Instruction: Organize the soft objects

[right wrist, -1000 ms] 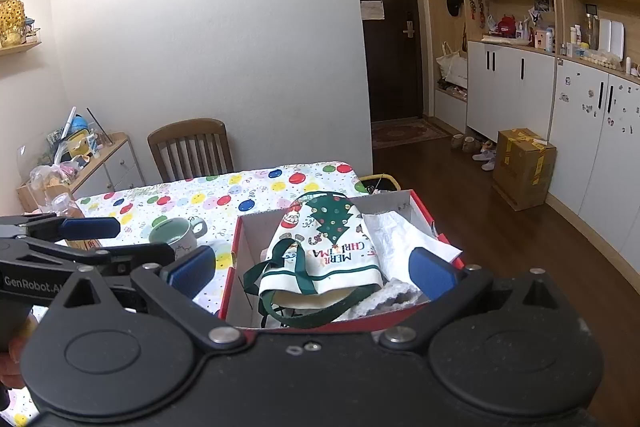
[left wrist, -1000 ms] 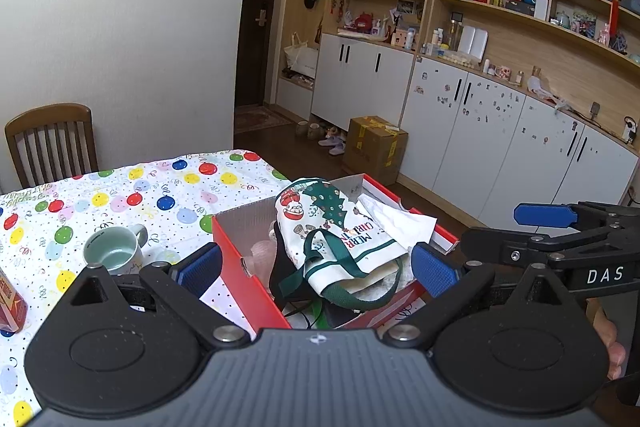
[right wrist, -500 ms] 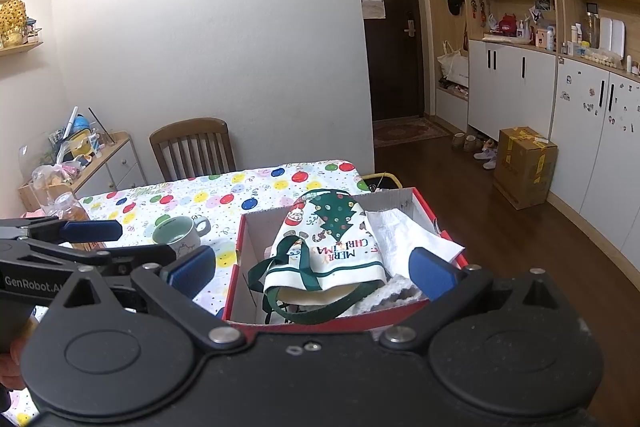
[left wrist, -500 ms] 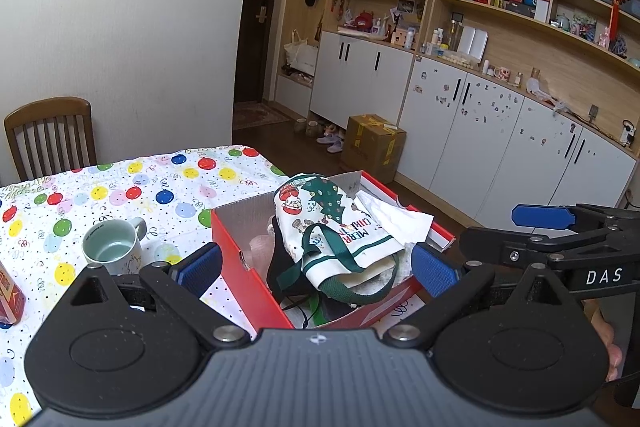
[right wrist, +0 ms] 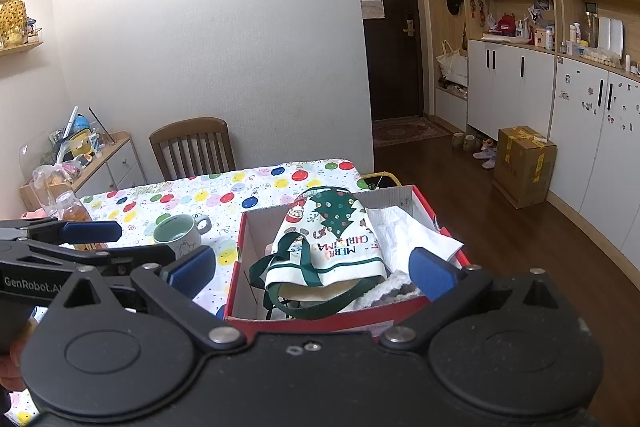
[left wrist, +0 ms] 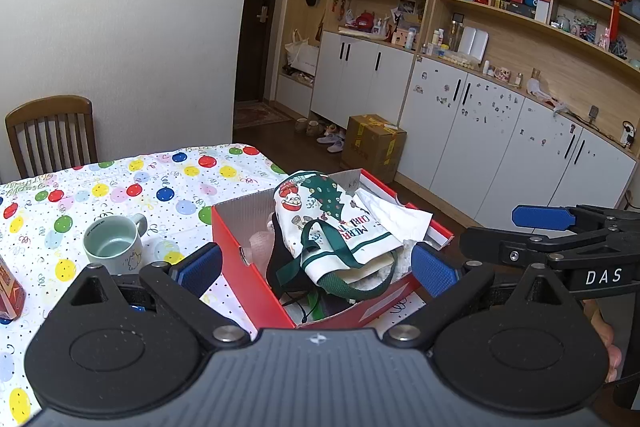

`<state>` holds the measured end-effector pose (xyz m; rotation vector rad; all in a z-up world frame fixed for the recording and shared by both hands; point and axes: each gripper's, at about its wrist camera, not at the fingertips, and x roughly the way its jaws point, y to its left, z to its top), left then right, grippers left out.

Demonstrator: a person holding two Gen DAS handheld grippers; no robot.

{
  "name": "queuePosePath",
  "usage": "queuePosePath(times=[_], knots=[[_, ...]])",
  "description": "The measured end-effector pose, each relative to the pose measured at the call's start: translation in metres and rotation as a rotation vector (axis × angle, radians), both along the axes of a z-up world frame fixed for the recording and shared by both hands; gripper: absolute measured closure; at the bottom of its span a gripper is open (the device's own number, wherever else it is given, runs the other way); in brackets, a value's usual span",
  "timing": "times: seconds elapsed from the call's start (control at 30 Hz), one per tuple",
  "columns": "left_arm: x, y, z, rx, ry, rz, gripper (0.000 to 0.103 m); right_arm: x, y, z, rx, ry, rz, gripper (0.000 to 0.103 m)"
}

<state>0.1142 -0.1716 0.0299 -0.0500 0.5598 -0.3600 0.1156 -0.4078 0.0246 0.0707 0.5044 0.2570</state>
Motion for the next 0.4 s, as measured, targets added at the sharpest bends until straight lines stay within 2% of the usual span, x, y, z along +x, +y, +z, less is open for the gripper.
queuePosePath(times=[0.4], knots=[[-0.0022, 0.0002, -0.0012, -0.010, -0.001, 0.001, 0.002, -0.0037, 0.0010, -0.0007, -0.001, 0.004, -0.006, 0.000]])
